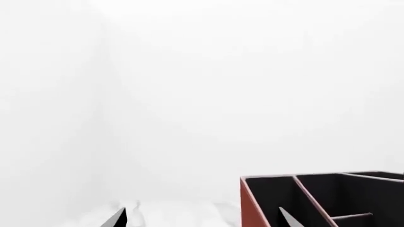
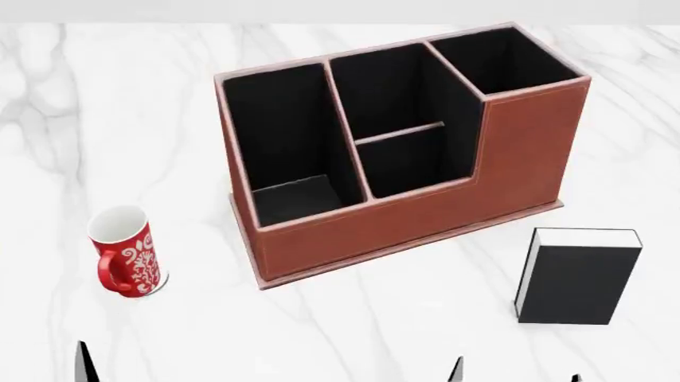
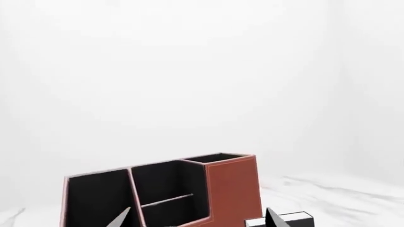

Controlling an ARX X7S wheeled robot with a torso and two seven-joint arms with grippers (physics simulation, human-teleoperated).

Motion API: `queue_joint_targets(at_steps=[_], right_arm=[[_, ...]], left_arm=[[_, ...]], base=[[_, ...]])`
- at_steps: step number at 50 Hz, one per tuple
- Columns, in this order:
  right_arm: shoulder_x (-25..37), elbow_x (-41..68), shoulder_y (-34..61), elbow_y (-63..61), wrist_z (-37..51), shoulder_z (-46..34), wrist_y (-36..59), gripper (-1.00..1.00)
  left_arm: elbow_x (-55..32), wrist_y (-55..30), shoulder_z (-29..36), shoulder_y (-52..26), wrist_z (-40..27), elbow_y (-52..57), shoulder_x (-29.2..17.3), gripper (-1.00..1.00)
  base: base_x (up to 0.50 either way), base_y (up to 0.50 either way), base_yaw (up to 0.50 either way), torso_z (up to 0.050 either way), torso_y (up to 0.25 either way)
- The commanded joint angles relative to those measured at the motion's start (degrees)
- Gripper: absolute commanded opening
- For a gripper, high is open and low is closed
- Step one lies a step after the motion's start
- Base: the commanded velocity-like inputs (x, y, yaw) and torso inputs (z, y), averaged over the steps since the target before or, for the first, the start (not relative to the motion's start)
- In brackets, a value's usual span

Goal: Pick up the book and place it in the back compartment of the caddy.

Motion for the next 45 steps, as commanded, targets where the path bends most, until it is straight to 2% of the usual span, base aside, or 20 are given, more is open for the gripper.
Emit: queue_joint_targets(at_steps=[1,10,24,33,45], right_arm=[[0.6,1.2,-1.5,-0.6,1.0,-0.2,-5.2,1.00],[1.6,2.5,-3.3,-2.3,1.2,-0.6,-7.7,1.00],[2.2,3.1,-3.5,-2.6,2.6,0.0,-10.1,1.00],[2.6,2.5,-3.0,-2.2,3.5,-0.5,-8.3,1.00],[3.2,2.8,-2.4,-2.2,4.5,-1.1,-6.5,1.00]], left_arm=[[0.8,4.6,0.5,-0.1,-2.3,-1.1,-0.5,1.00],[-1.1,4.7,0.0,4.8,-2.8,5.6,-2.3,1.00],[-0.8,5.2,0.1,5.5,-4.2,7.6,-2.6,1.00],[-0.5,5.3,0.2,5.2,-5.0,7.3,-3.0,1.00],[-0.4,4.2,0.7,4.5,-5.6,6.7,-3.5,1.00]], base=[[0.00,0.00,0.00,0.000,0.000],[0.00,0.00,0.00,0.000,0.000],[0.00,0.00,0.00,0.000,0.000],[0.00,-0.01,0.00,0.000,0.000],[0.00,-0.21,0.00,0.000,0.000]])
